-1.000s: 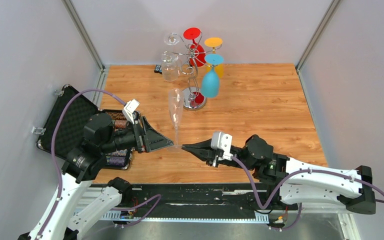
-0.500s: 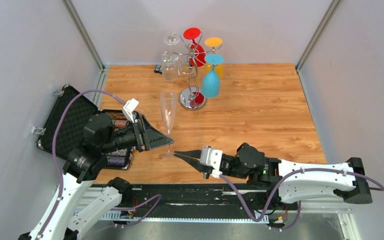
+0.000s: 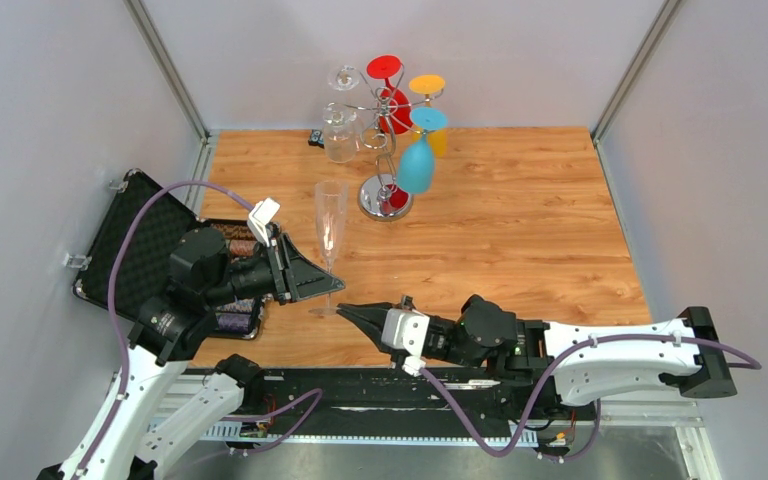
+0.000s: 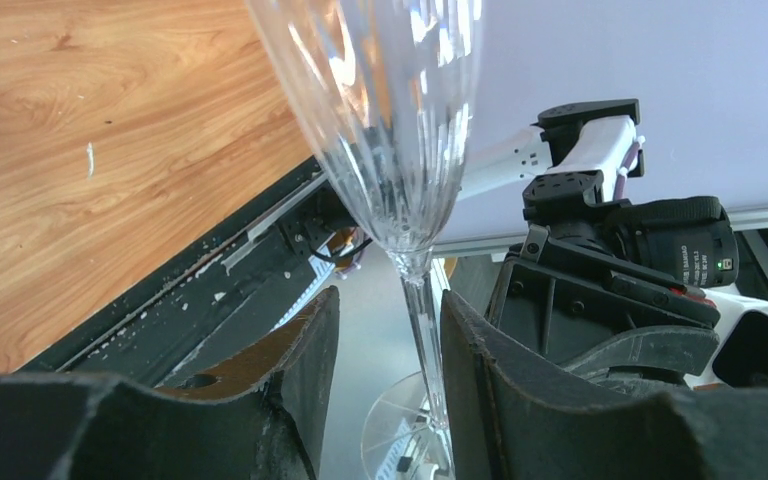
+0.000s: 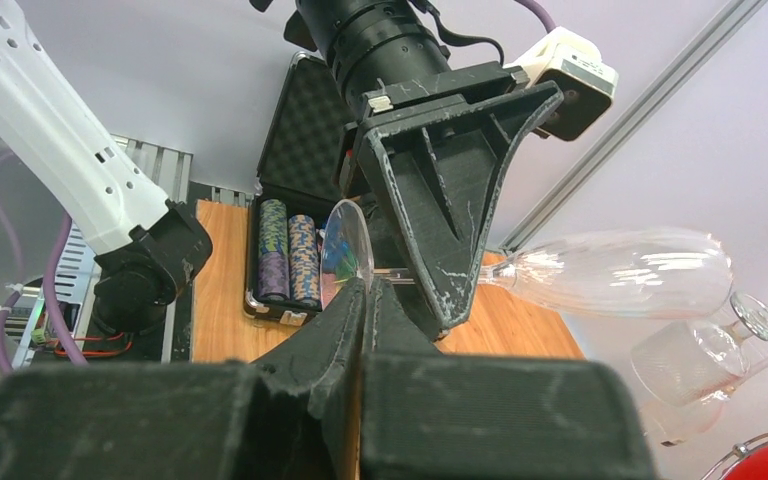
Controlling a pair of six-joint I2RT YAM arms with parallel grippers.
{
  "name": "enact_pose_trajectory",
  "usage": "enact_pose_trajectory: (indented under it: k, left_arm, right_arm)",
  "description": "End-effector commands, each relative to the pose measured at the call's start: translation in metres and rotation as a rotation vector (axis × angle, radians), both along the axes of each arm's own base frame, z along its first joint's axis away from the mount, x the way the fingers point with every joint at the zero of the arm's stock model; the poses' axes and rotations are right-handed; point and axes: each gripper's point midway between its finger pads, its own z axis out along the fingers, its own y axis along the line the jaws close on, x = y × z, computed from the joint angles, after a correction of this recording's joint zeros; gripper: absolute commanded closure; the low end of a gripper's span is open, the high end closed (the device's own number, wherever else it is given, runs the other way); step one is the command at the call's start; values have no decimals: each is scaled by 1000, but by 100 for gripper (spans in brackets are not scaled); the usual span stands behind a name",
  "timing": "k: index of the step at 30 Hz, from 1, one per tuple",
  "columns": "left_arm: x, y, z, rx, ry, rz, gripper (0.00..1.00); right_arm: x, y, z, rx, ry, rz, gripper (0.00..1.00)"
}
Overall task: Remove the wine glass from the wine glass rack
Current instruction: Place the wine glass at the center of the board.
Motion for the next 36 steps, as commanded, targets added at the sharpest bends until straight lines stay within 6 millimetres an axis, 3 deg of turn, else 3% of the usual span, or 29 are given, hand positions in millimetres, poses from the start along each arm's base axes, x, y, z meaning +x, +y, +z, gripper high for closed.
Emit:
enact_pose_trajectory:
  k: [1,7,16,24,27,31,36]
  left_arm:
    - [-3,0,9,-19,-43,-18,51]
    - [-1,0,8,-10,-64,-20,53]
    - [0,-1,7,-7,-89,-27,67]
    - [1,-2,1,13,-100,-38,91]
    - [2,-2,-2,23,-101,-40,100]
    - [4,-1,-4,37,-118,-39,100]
    - [5,0,-12,68,-131,-45,100]
  right_arm:
    - [1,-1,30,60,-33,-30,100]
    - [1,-1,20,37,-11,-43,100]
    - [2,-1,2,-17,19,-51,100]
    - [3,2,-10,-53,43,-56,99]
    - [3,1,-14,-66,61,-59,84]
    - [2,-6,-18,-70,99,-59,62]
    - [6,-29,-8,-39,150,-84,49]
